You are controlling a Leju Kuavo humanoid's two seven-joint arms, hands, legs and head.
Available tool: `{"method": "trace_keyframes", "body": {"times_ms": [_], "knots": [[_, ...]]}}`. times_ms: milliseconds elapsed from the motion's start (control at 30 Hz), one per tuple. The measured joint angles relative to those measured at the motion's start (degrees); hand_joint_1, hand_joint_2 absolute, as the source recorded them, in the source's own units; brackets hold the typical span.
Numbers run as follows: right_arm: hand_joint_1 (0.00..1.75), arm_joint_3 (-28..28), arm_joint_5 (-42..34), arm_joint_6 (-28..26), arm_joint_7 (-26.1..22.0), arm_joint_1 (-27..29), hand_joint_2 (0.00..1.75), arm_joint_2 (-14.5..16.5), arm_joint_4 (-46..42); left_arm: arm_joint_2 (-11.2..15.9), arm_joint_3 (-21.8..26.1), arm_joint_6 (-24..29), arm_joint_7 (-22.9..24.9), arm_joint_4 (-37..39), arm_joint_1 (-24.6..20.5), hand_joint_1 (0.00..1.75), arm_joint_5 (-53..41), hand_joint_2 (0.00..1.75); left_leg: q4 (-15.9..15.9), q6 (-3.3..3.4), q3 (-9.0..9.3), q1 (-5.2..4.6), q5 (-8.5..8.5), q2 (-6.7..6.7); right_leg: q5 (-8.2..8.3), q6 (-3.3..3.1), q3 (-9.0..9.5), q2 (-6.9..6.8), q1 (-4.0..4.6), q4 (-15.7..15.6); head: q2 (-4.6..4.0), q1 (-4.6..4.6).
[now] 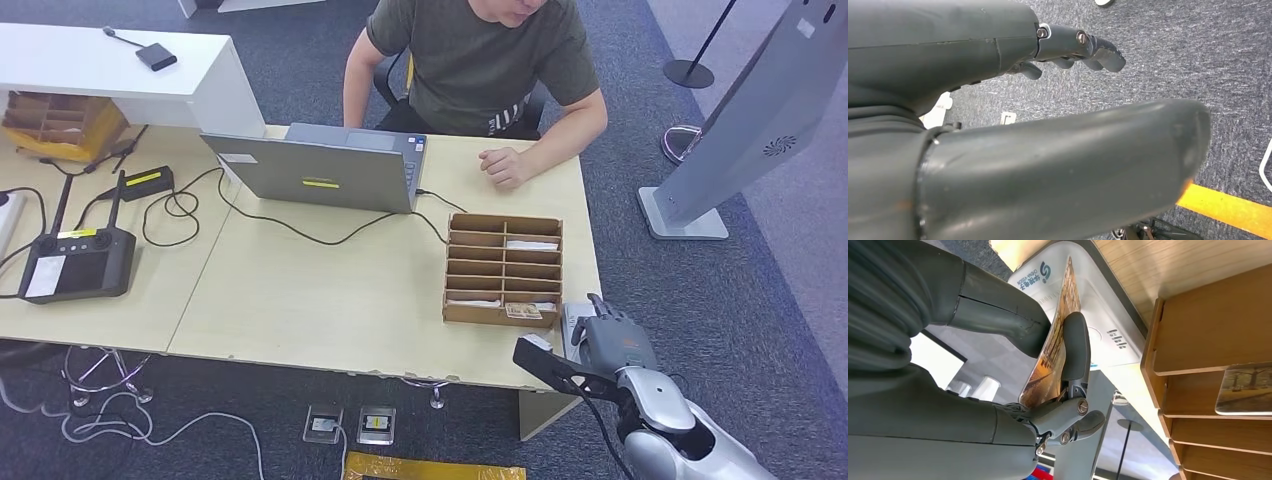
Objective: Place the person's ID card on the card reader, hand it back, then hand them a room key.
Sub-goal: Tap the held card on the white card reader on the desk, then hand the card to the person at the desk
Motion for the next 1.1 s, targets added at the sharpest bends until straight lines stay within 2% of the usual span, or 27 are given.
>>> {"method": "trace_keyframes", "body": {"times_ms": [833,900,1100], "knots": [[1.75,1.1,1.0,-0.1,0.0,-1.0,1.75,0.9,1.6,0.0,0.0,0.0,0.0,0.0,0.0,0.0,0.0,0.0,0.0,0.0,0.06,0.0,0.0,0.02,0.02,0.0,0.01,0.02,0.0,0.0,0.0,-0.01],[1.75,-0.9,3.6,1.0,0.1,-0.9,1.75,0.0,0.5,0.0,-0.1,-0.2,-0.2,0.0,0.0,0.0,-0.3,0.0,0.0,0.0,0.05,-0.04,0.01,0.01,0.05,0.03,0.01,0.01,-0.04,0.0,0.0,-0.02],[1.75,-13.1,8.0,6.3,0.1,-2.0,1.75,-4.5,-7.9,0.0,-0.5,-0.4,-0.6,0.0,0.2,0.0,-0.8,0.0,0.0,0.01,0.06,-0.07,0.0,0.1,0.07,0.05,0.01,0.14,-0.08,0.0,0.0,-0.01]]}}
